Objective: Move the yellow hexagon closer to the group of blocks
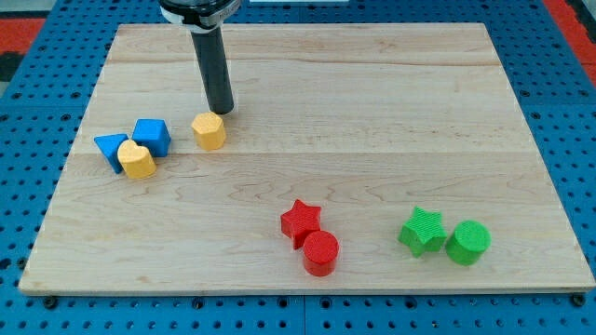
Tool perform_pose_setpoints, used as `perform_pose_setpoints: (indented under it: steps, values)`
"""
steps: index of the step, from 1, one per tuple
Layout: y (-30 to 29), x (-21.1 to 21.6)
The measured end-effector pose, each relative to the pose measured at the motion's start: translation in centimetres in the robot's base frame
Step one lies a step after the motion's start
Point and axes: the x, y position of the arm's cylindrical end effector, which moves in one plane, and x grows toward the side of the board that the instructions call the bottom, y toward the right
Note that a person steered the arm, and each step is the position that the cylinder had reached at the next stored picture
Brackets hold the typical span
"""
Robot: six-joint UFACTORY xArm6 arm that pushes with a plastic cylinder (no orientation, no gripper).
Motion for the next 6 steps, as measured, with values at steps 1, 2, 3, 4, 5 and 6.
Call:
perform_pose_setpoints:
  steps: [1,2,3,4,5,6]
  values:
    - [-0.6,4.9]
    - [-0.6,5.7]
    - [1.6,3.9]
    - [10.5,7.7]
    - [7.9,11.5]
    - [1.9,11.2]
